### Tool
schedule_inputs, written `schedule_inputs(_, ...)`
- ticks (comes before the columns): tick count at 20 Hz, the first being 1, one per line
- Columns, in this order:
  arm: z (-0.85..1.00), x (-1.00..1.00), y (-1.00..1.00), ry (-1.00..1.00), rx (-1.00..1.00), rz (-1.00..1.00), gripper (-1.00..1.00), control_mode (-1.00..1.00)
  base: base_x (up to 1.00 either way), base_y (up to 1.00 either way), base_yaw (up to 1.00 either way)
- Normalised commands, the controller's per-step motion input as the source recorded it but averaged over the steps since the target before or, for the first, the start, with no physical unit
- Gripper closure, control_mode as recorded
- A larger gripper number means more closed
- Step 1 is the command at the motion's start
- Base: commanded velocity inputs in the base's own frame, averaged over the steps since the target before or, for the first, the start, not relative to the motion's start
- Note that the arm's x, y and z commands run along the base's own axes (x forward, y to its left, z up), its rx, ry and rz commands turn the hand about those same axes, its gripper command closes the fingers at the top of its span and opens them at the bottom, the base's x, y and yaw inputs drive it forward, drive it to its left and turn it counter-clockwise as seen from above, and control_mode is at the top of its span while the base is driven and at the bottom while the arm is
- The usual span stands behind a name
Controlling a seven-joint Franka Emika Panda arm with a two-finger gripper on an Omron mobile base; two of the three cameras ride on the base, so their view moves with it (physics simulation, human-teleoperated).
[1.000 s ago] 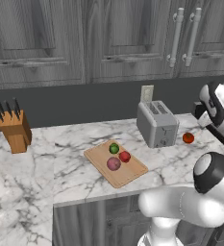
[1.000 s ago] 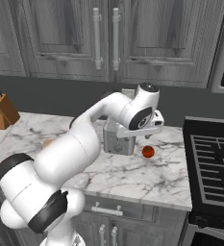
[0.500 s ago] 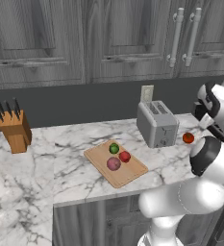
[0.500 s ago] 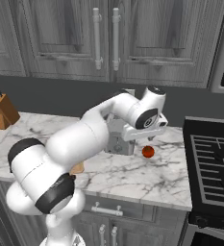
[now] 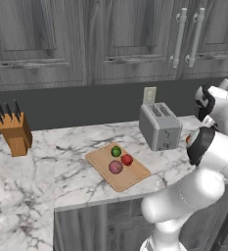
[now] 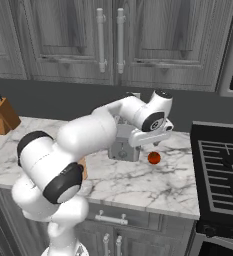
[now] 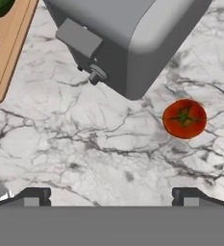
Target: Place the avocado, onion, tomato, and bell pepper on the cutting board.
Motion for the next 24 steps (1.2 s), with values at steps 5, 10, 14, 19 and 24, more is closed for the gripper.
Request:
schedule_inputs(5,-0.25,0.35,-0.06,0.06,0.00,0.08,-1.00,-1.00,0.00,0.00,0.00)
schedule_inputs(10,-0.23,0.37,-0.18,0.05,0.00,0.08,-1.00,-1.00,0.00,0.00,0.00)
schedule_inputs(14,-0.11,0.27,-0.33,0.01,0.00,0.08,-1.00,-1.00,0.00,0.00,0.00)
schedule_inputs(19,-0.04,0.29,-0.36,0.00,0.00,0.08,-1.00,-1.00,0.00,0.00,0.00)
schedule_inputs(24,-0.17,0.28,-0.05,0.01,0.00,0.08,-1.00,-1.00,0.00,0.00,0.00)
